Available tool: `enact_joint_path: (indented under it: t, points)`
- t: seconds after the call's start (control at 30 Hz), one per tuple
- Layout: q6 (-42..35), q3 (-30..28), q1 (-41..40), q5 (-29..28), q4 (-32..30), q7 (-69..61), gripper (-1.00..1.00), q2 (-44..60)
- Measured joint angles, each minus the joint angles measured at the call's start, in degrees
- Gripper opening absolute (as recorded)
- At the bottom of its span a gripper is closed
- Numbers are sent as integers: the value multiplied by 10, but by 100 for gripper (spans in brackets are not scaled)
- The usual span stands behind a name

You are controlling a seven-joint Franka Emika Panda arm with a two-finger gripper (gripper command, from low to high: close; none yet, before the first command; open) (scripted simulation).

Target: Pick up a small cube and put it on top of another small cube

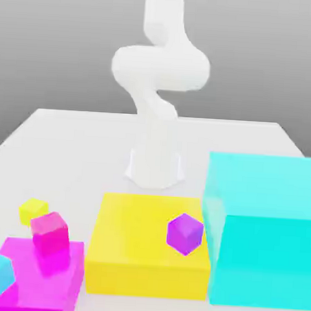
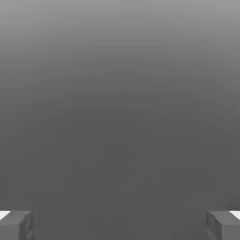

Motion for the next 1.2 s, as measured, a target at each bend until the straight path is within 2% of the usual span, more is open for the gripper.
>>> enact_joint_path:
  t: [0.33, 0.6, 0.77, 0.97, 1.0, 1.2]
  points:
    - [125, -22, -178, -25, -115, 251, 0, 190]
    - [223, -72, -288, -29, -205, 437, 0, 339]
    - [286, -102, -355, 18, -256, 510, 0, 434]
    - [384, -40, -396, 87, -241, 473, 0, 558]
    - [398, -30, -405, 90, -237, 470, -100, 576]
    - [406, -25, -410, 91, -236, 470, -100, 585]
